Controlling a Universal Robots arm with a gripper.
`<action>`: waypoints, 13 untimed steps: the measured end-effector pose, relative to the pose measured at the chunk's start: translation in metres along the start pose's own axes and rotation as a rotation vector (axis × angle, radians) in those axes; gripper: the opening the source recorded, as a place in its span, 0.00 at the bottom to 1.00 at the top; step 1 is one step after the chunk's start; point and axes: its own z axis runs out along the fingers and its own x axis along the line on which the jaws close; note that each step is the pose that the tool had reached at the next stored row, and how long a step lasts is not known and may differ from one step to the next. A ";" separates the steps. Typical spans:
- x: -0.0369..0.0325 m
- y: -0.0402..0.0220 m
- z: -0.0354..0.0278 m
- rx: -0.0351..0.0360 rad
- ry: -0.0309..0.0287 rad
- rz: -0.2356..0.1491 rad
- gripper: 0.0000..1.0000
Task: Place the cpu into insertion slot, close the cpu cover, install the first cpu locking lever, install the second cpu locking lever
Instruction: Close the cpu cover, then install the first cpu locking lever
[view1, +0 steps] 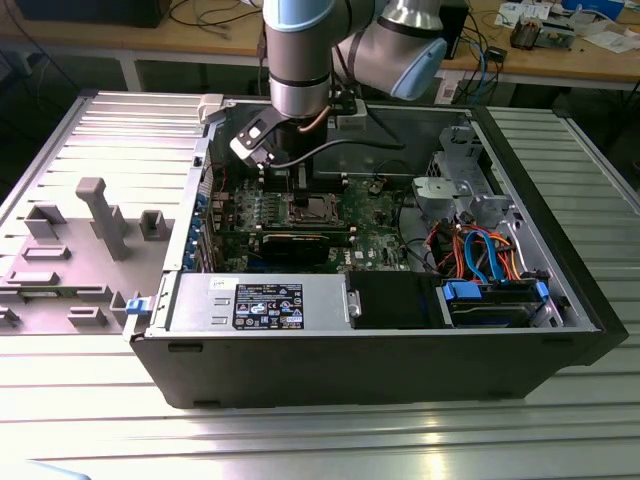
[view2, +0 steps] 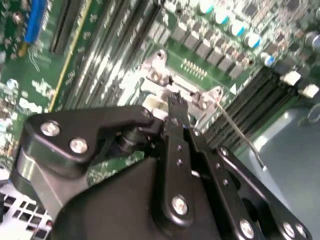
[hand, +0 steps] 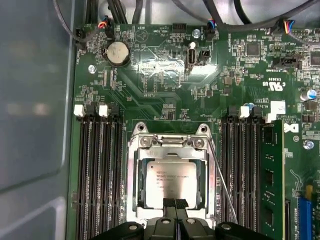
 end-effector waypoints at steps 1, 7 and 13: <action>-0.0001 0.0032 0.0001 0.0002 -0.0001 0.000 0.11; -0.0003 0.0154 0.0009 0.0002 -0.0001 0.000 0.11; -0.0004 0.0166 0.0004 0.0001 0.0000 0.000 0.11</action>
